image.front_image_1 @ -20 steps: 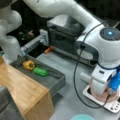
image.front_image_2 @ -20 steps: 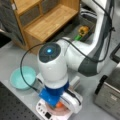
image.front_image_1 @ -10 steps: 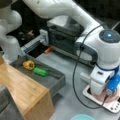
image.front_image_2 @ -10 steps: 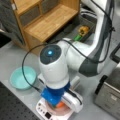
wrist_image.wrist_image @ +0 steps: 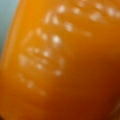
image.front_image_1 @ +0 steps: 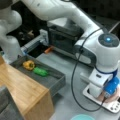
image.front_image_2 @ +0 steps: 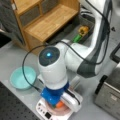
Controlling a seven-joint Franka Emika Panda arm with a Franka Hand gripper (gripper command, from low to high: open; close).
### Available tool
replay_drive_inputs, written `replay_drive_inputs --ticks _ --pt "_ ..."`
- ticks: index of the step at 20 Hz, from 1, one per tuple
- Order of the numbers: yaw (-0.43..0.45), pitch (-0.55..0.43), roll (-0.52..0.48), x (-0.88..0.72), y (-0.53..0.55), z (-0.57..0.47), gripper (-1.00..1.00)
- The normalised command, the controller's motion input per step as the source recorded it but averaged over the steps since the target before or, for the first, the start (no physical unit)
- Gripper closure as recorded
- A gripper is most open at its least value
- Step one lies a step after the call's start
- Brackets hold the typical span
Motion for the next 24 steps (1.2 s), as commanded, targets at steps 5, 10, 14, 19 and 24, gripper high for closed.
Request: replay_drive_inputs --ticks 5,10,14,19,24 --pt "0.101 -0.003 -0.198 0.05 0.0 -0.01 -1.0" --pt "0.097 0.0 -0.213 0.07 0.01 0.0 1.0" --pt "0.091 0.0 -0.198 0.08 0.03 0.04 1.0" --pt "0.08 0.007 -0.192 0.09 0.06 0.08 1.0" --pt "0.072 0.018 -0.189 0.1 0.05 0.09 1.0"
